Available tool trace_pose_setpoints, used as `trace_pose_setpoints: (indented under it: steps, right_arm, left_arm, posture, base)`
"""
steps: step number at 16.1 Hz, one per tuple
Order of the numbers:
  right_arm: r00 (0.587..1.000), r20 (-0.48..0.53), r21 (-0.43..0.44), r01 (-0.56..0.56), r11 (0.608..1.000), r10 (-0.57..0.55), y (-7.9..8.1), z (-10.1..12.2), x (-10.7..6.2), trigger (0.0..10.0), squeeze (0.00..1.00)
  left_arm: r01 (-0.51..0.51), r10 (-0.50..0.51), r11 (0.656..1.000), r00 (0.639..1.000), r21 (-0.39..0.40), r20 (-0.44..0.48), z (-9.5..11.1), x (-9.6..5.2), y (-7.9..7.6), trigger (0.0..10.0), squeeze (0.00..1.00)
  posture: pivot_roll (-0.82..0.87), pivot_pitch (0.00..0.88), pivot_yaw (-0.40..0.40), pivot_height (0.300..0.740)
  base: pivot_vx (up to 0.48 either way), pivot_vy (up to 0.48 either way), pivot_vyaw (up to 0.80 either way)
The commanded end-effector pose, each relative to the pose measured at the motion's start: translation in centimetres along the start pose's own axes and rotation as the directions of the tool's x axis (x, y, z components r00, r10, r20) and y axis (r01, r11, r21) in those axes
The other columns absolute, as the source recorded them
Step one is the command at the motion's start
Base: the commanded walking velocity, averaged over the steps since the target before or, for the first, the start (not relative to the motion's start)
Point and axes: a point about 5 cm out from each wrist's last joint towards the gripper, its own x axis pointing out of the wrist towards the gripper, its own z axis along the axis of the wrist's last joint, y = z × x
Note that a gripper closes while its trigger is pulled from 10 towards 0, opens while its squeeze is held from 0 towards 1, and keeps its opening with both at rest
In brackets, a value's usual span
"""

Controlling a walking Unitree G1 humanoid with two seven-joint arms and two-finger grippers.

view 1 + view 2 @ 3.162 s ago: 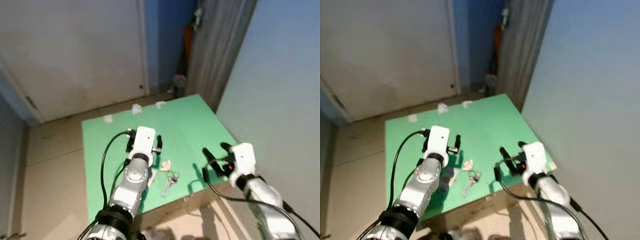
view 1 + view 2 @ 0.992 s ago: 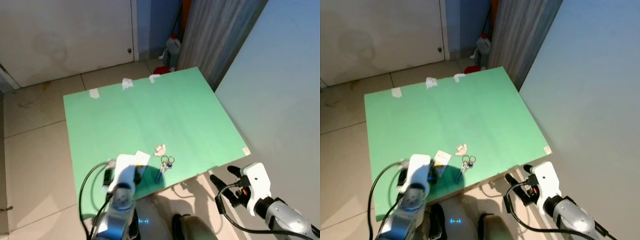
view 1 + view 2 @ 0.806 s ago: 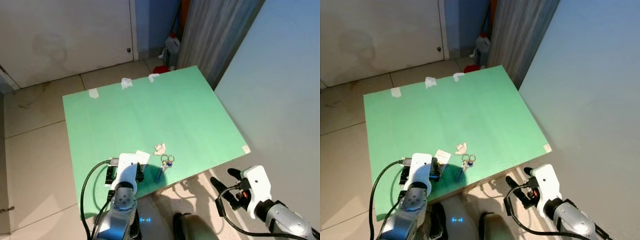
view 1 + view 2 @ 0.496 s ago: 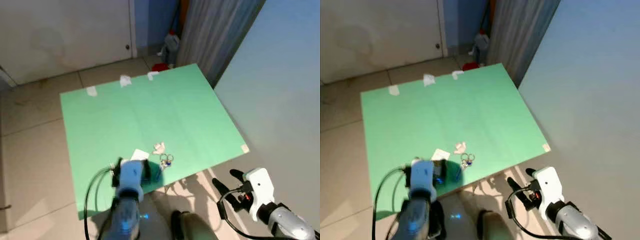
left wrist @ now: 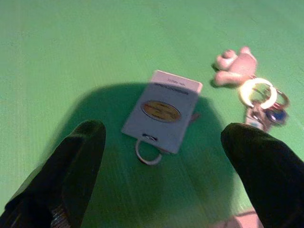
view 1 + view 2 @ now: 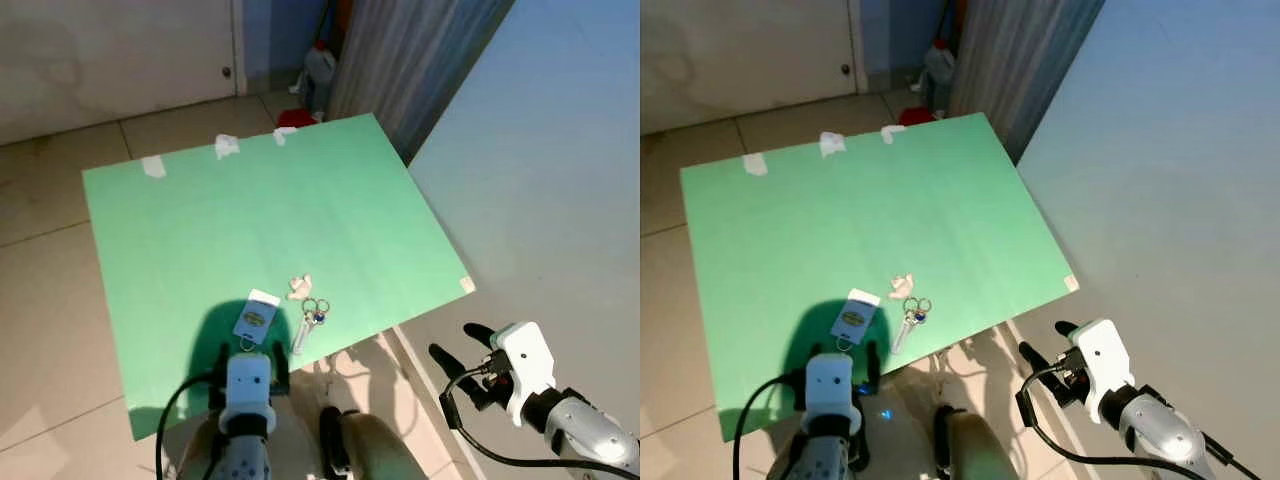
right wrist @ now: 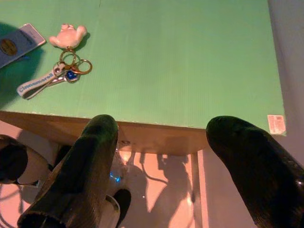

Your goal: Hang keys on a hook

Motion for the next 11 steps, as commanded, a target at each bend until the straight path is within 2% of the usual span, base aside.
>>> trace_pose_setpoints:
  steps: [1, 5, 6, 9, 11]
  right_arm:
    - [0.999, -0.035, 0.005, 0.010, 1.000, -0.010, -0.5, -0.7, -0.8, 10.0, 0.00]
    - [0.999, -0.049, 0.010, 0.007, 1.000, -0.007, -0.2, -1.1, -1.3, 10.0, 0.00]
    - [0.998, -0.054, 0.014, 0.010, 1.000, -0.009, -0.1, -1.2, -1.4, 10.0, 0.00]
    - [0.998, -0.057, 0.020, 0.011, 1.000, -0.010, -0.1, -1.3, -1.6, 10.0, 0.00]
    - [0.997, -0.031, 0.080, -0.067, 0.995, 0.069, 0.7, -1.0, -2.4, 10.0, 0.00]
  left_arm:
    - [-0.019, 0.017, 0.999, 0.999, -0.048, -0.033, -0.3, -0.6, -1.4, 10.0, 0.00]
    - [-0.074, 0.067, 0.993, 0.994, -0.088, -0.085, -1.0, -0.2, -0.9, 10.0, 0.00]
    - [-0.118, 0.103, 0.986, 0.986, -0.120, -0.129, -1.5, 0.1, -0.6, 10.0, 0.00]
    - [-0.132, 0.119, 0.985, 0.986, -0.108, -0.116, -1.4, 0.8, 0.0, 10.0, 0.00]
    - [-0.137, 0.126, 0.985, 0.987, -0.106, -0.104, -1.2, 1.5, 0.6, 10.0, 0.00]
  posture:
    - [-0.36, 0.294, -0.181, 0.740]
    - [-0.37, 0.303, -0.171, 0.740]
    - [-0.37, 0.309, -0.171, 0.740]
    - [-0.37, 0.315, -0.169, 0.740]
    - [-0.37, 0.318, -0.162, 0.740]
  base:
    - [0.000, 0.000, 0.00]
    - [0.000, 0.000, 0.00]
    - [0.000, 0.000, 0.00]
    - [0.000, 0.000, 0.00]
    - [0.000, 0.000, 0.00]
